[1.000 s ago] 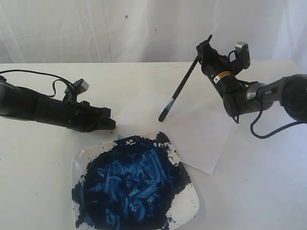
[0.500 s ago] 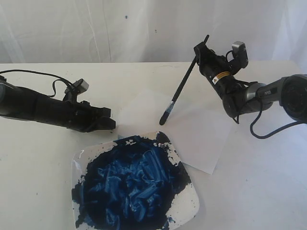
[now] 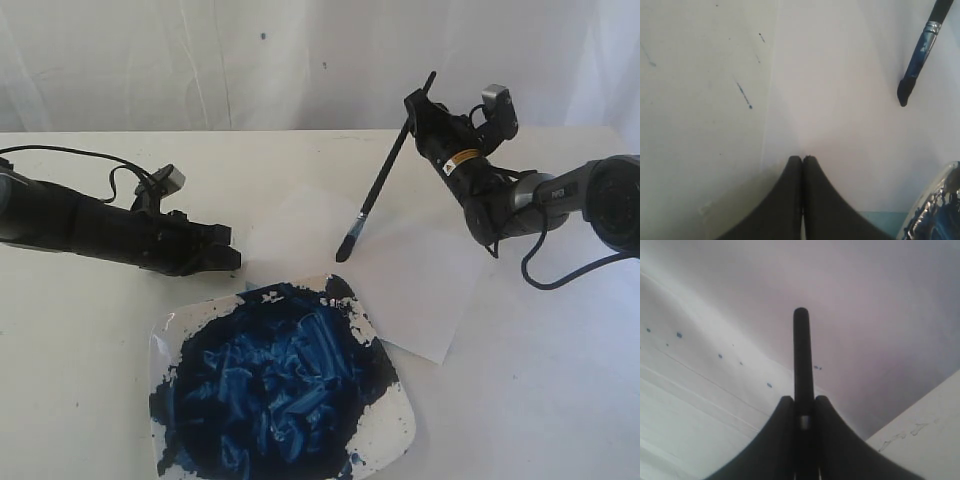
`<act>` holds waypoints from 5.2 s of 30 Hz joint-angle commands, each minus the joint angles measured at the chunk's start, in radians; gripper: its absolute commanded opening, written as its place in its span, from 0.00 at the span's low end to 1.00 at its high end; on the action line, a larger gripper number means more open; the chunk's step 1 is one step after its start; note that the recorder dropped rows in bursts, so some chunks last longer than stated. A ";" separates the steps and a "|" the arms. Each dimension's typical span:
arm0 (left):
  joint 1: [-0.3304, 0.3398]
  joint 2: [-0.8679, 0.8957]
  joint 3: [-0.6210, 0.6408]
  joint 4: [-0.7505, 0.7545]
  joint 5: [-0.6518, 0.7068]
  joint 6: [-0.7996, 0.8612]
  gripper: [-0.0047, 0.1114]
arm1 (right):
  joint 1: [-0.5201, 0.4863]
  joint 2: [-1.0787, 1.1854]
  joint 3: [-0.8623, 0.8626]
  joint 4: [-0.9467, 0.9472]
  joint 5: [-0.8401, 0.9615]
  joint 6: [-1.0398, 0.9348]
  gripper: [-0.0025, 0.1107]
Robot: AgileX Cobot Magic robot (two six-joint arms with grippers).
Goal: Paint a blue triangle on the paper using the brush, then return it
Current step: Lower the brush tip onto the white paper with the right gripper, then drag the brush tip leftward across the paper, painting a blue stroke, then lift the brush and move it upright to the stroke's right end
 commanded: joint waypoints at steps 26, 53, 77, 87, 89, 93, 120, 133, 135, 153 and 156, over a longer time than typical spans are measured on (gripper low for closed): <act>-0.006 0.041 0.018 0.018 -0.033 -0.026 0.04 | -0.058 -0.002 -0.002 0.005 -0.041 -0.025 0.02; -0.006 0.041 0.018 0.018 -0.033 -0.026 0.04 | -0.140 -0.002 -0.002 0.005 -0.033 -0.069 0.02; -0.006 0.041 0.018 0.018 -0.033 -0.026 0.04 | -0.189 -0.002 -0.002 0.005 -0.066 -0.023 0.02; -0.006 0.041 0.018 0.018 -0.033 -0.026 0.04 | -0.189 -0.002 -0.002 0.007 -0.171 0.045 0.02; -0.006 0.041 0.018 0.018 -0.033 -0.026 0.04 | -0.189 -0.002 -0.002 0.007 -0.209 0.074 0.02; -0.006 0.041 0.018 0.018 -0.033 -0.026 0.04 | -0.189 -0.002 -0.002 -0.034 -0.243 0.135 0.02; -0.006 0.041 0.018 0.018 -0.033 -0.026 0.04 | -0.180 -0.025 0.000 -0.433 -0.243 0.312 0.02; -0.006 0.041 0.018 0.018 -0.033 -0.026 0.04 | -0.117 -0.029 -0.002 -0.517 -0.243 0.397 0.02; -0.006 0.041 0.018 0.018 -0.033 -0.026 0.04 | -0.117 -0.029 -0.002 -0.542 -0.243 0.397 0.02; -0.006 0.041 0.018 0.018 -0.033 -0.026 0.04 | -0.119 -0.029 -0.002 -0.631 -0.243 0.338 0.02; -0.006 0.041 0.018 0.018 -0.033 -0.026 0.04 | -0.119 -0.029 -0.002 -0.629 -0.243 0.307 0.02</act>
